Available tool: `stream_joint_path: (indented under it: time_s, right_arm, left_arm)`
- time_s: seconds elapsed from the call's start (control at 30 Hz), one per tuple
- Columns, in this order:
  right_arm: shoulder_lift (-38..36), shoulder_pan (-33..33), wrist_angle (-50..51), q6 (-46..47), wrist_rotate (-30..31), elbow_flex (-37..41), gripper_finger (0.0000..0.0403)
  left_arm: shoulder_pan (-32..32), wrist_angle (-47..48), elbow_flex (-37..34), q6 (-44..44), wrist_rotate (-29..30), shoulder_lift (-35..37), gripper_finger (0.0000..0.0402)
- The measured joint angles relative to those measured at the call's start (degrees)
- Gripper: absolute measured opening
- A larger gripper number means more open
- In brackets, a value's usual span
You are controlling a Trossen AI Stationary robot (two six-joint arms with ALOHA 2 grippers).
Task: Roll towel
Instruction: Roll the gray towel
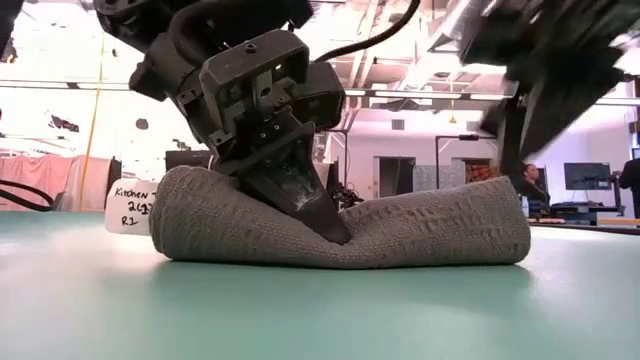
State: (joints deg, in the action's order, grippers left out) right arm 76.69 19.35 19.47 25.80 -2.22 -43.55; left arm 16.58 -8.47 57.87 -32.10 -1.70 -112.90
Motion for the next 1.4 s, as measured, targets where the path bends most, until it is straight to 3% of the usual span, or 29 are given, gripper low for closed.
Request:
stream_joint_path:
  time_s: [0.1,0.2,0.33,0.5,0.77,0.93,1.03,1.2,1.4]
  right_arm:
    - [-2.15,9.01,-4.49,-5.4,14.46,-0.04,0.0196]
    - [-0.2,16.43,-9.7,-13.16,24.89,-0.04,0.0197]
    - [6.67,21.72,-17.28,-22.0,32.31,-0.04,0.0197]
    - [14.11,21.88,-21.95,-22.47,38.4,-0.04,0.0197]
    - [18.7,17.93,-23.54,-22.83,38.58,-0.07,0.0197]
    - [22.05,14.68,-25.28,-22.83,35.49,-0.09,0.0188]
    - [24.27,12.86,-26.58,-21.48,33.16,-0.14,0.0148]
    - [25.0,10.73,-27.63,-20.08,29.25,-0.26,0.0034]
    - [25.15,6.43,-28.42,-15.54,16.31,-0.27,0.0034]
  left_arm:
    - [-1.76,0.07,0.0,-0.78,-4.08,-0.02,0.0005]
    - [-3.11,0.03,-0.02,-1.41,-6.82,-0.07,0.0005]
    - [-4.31,-0.42,-0.07,-2.36,-9.32,-0.14,0.0005]
    - [-4.48,-0.46,-0.11,-3.81,-9.27,-0.15,0.0005]
    - [-4.51,-0.48,-0.11,-5.14,-9.28,-0.15,0.0005]
    - [-4.51,-1.0,-0.17,-5.14,-9.09,-0.17,0.0034]
    - [-4.5,-1.59,-0.2,-4.53,-9.02,-0.2,0.0062]
    - [-4.6,-1.12,-0.15,-2.97,-11.31,-0.03,0.0105]
    - [-4.68,5.06,-0.26,1.19,-11.23,4.02,0.0125]
